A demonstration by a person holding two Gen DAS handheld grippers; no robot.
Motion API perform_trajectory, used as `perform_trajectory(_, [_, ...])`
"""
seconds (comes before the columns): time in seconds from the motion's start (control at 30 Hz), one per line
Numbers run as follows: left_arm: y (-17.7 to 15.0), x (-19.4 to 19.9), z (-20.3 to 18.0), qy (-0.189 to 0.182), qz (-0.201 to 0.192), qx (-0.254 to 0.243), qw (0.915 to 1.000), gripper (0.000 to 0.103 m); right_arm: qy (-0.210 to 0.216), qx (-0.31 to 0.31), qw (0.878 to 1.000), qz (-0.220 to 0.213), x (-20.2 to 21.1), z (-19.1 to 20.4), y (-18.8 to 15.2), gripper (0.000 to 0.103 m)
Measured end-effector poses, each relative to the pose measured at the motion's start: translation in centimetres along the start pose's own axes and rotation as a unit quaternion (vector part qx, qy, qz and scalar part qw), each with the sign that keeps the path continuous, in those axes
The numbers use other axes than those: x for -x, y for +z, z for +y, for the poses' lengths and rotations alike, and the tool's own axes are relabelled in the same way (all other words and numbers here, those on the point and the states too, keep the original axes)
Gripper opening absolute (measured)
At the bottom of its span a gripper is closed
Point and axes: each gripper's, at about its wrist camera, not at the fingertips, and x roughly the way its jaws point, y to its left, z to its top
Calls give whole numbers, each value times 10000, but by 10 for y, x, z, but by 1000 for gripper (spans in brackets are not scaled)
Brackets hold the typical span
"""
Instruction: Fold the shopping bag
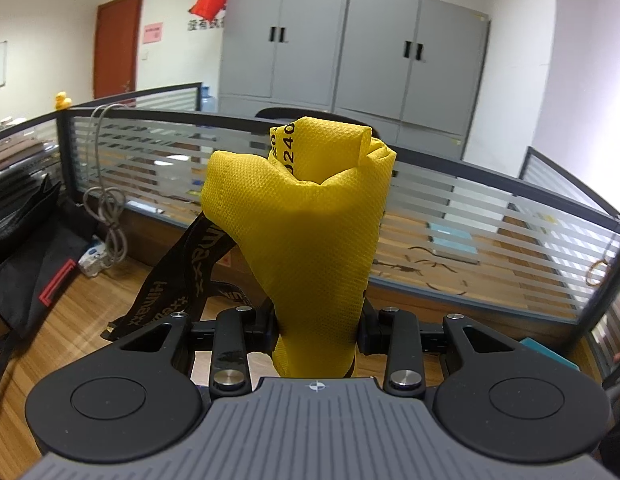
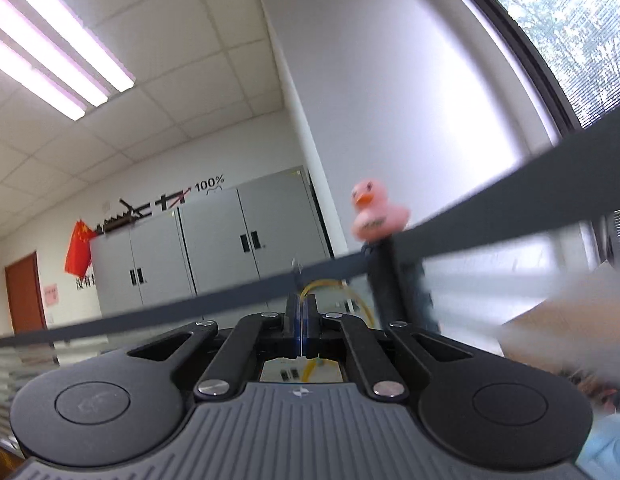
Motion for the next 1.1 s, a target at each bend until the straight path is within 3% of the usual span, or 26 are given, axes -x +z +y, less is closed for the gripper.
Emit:
perform_trajectory(0.13, [-1,1,-5,-138,-34,-126,9998,38,458,-9,9989,-23,11,11,21,0])
perform_trajectory(0.3, [-8,6,-8,-314,-131,-532,9980,38,1736,-361,9838,254,40,58,51,0])
perform_trajectory(0.43, [-14,14,0,-505,-191,-737,9958,38,2776,-768,9553,668,67,100,68,0])
perform_trajectory(0.57, [-24,28,8,-506,-398,-1203,9906,38,4096,-1285,8891,1591,84,166,85,0])
perform_trajectory(0.7, [-33,43,27,-494,-597,-1669,9829,38,4753,-1165,8468,2084,103,228,101,0])
perform_trajectory(0.83, [-41,56,50,-602,-806,-2107,9724,38,5001,-511,8243,2604,120,288,109,0])
perform_trajectory(0.97, [-40,62,77,-785,-899,-2111,9701,38,5208,147,7951,3104,137,349,118,0])
perform_trajectory(1.1, [-42,62,117,-1088,-812,-1959,9712,38,5179,429,7799,3489,145,400,124,0])
